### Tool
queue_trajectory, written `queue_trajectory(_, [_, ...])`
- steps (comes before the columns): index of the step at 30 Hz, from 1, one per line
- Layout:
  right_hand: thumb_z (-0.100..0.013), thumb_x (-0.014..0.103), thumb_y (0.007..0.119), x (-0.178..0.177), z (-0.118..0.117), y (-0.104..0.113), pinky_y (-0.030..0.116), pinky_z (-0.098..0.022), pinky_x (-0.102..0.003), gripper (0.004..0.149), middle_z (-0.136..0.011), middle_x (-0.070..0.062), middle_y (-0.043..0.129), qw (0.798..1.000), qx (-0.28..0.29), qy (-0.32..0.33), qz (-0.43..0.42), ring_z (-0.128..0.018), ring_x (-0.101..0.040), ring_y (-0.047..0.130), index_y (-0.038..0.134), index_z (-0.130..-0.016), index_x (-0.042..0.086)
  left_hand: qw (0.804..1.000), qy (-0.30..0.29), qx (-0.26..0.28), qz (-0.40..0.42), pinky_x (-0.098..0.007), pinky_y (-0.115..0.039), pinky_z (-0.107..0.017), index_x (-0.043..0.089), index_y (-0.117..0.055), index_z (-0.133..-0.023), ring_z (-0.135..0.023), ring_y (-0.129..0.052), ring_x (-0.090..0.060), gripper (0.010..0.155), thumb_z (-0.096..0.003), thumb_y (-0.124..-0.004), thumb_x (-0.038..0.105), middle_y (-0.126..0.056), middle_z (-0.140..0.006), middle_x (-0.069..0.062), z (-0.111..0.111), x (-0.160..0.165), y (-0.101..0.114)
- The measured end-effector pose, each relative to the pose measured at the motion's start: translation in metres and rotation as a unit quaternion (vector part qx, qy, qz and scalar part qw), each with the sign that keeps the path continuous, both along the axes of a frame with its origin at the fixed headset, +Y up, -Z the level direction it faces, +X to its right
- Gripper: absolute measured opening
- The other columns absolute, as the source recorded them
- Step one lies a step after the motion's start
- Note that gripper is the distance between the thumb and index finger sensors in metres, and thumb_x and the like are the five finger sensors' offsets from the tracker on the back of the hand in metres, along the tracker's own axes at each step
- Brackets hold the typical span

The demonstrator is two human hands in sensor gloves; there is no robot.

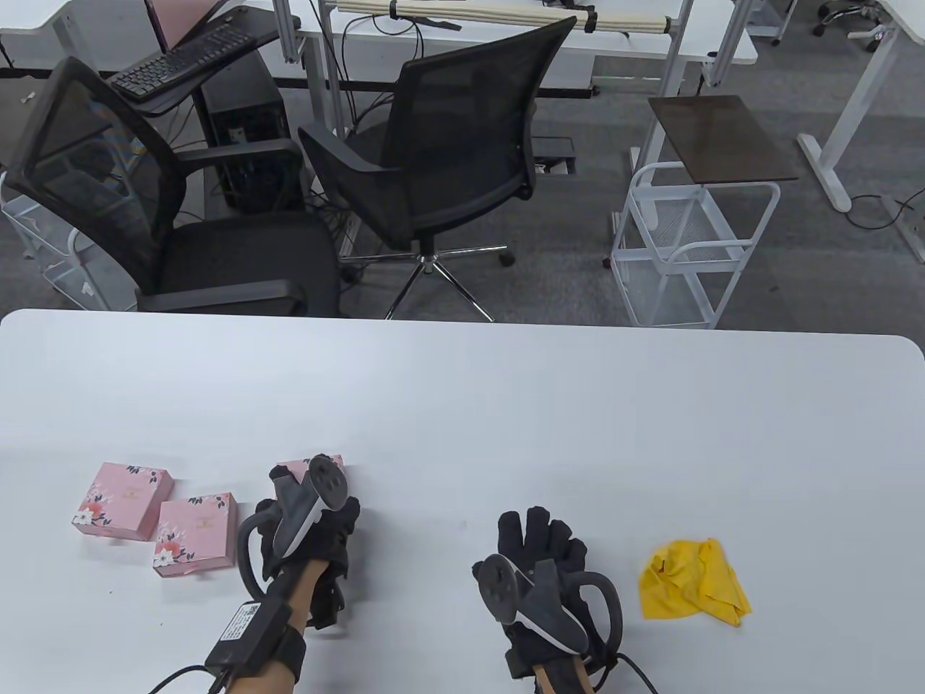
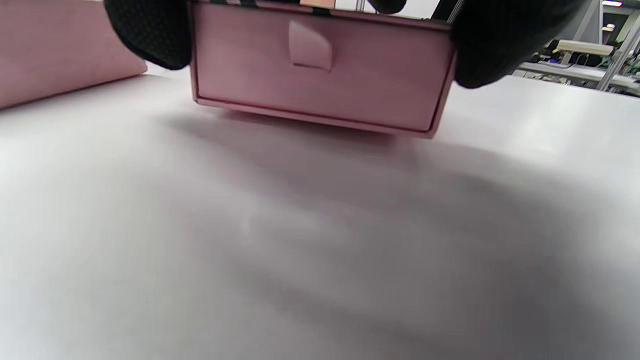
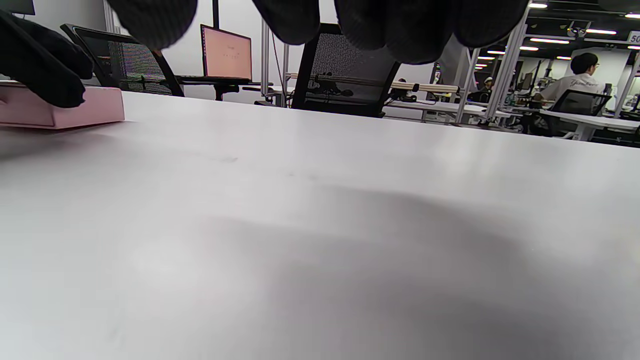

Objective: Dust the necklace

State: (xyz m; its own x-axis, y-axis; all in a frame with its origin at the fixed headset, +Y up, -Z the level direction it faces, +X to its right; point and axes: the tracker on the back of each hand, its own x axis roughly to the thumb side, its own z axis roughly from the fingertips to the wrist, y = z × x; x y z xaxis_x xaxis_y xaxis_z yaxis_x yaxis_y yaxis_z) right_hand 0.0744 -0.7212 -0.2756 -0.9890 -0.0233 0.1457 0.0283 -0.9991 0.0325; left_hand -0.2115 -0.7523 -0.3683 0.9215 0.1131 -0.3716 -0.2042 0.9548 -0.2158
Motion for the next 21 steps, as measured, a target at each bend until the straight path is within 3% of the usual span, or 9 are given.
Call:
queue_trajectory(6, [-0.066,0.053,0.061,0.000,0.000,0.000,0.043,-0.074,-0.073,0.072,-0.120,-0.036,0.035,1.000,-0.008,0.000,0.000,-0.101,-0.065,0.048,0.041,-0.119,0.009,0.999,-0.033,0.038,0.010,-0.065,-0.062,-0.070,0.039,-0.036,-0.118,-0.094,-0.056,-0.063,0.076,-0.0584,-0.076,0.065,-0.029,-0.125,-0.024,-0.001,0.025,0.018])
queue_trajectory(10, [-0.066,0.053,0.061,0.000,0.000,0.000,0.043,-0.074,-0.073,0.071,-0.120,-0.036,0.036,1.000,-0.010,-0.002,0.001,-0.100,-0.064,0.049,0.041,-0.119,0.009,0.996,-0.072,0.043,0.012,-0.066,-0.061,-0.070,0.038,-0.037,-0.118,-0.095,-0.055,-0.064,0.075,-0.0590,-0.074,0.064,-0.029,-0.125,-0.024,-0.004,0.058,0.023])
queue_trajectory(21, [-0.066,0.052,0.061,0.005,-0.001,-0.002,0.044,-0.074,-0.073,0.070,-0.120,-0.035,0.039,1.000,-0.014,-0.007,-0.009,-0.100,-0.064,0.050,0.044,-0.118,0.009,0.992,-0.128,0.021,0.007,-0.065,-0.061,-0.070,0.038,-0.038,-0.118,-0.095,-0.055,-0.063,0.074,-0.0591,-0.073,0.064,-0.029,-0.125,-0.024,-0.009,0.127,-0.002])
